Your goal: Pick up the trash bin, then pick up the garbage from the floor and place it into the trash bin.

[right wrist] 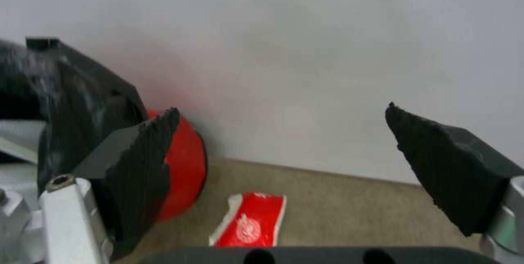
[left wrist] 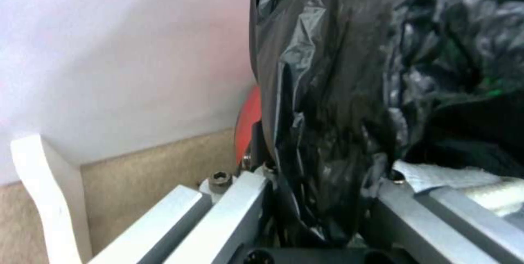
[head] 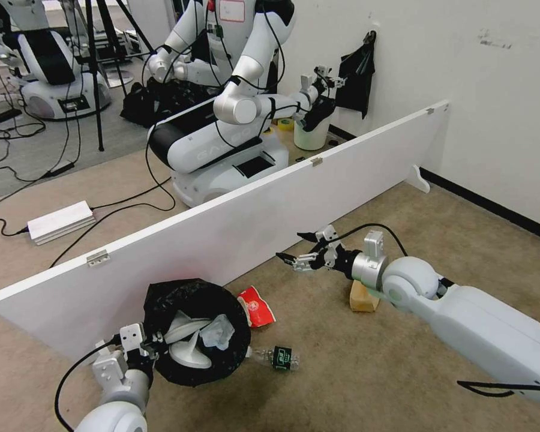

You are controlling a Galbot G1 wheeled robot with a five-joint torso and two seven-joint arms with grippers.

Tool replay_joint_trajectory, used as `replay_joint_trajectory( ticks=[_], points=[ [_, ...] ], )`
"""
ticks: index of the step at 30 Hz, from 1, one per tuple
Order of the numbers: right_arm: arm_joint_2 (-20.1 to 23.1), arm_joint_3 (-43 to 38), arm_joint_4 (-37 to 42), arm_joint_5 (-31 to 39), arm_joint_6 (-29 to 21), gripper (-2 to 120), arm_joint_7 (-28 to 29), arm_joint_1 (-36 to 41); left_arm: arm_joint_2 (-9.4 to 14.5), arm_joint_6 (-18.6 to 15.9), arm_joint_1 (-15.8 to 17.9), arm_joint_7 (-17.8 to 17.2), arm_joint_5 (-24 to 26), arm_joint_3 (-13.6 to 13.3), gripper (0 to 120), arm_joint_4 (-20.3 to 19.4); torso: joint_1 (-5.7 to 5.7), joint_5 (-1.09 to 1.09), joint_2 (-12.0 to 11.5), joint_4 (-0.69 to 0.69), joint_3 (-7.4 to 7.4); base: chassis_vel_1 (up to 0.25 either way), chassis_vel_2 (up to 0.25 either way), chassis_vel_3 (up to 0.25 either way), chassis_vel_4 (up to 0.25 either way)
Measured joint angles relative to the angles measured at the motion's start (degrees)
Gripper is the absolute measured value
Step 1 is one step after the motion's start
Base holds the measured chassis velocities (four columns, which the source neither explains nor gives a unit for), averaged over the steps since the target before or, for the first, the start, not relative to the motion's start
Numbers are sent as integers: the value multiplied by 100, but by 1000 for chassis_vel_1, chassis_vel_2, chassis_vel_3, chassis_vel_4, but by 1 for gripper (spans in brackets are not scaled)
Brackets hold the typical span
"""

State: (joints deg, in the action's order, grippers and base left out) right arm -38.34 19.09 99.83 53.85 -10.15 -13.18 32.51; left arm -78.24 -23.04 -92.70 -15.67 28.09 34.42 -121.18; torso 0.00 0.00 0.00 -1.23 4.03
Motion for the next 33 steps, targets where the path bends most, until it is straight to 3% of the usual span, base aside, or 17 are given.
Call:
replay_joint_trajectory(
  ticks=[4,13,33],
  points=[
    [37,-46,9,-31,23,96,0,77,29,33,52,50,-90,-64,0,23,0,-1,0,1,0,0,0,0,0],
    [-35,5,-51,-43,25,96,-46,22,-69,105,-159,322,-435,-159,0,-47,0,1,0,3,0,0,0,0,0],
    [-55,33,-57,-95,10,96,-102,-3,-265,94,-463,310,-400,155,0,-554,0,1,-1,3,0,0,0,0,0]
  ],
)
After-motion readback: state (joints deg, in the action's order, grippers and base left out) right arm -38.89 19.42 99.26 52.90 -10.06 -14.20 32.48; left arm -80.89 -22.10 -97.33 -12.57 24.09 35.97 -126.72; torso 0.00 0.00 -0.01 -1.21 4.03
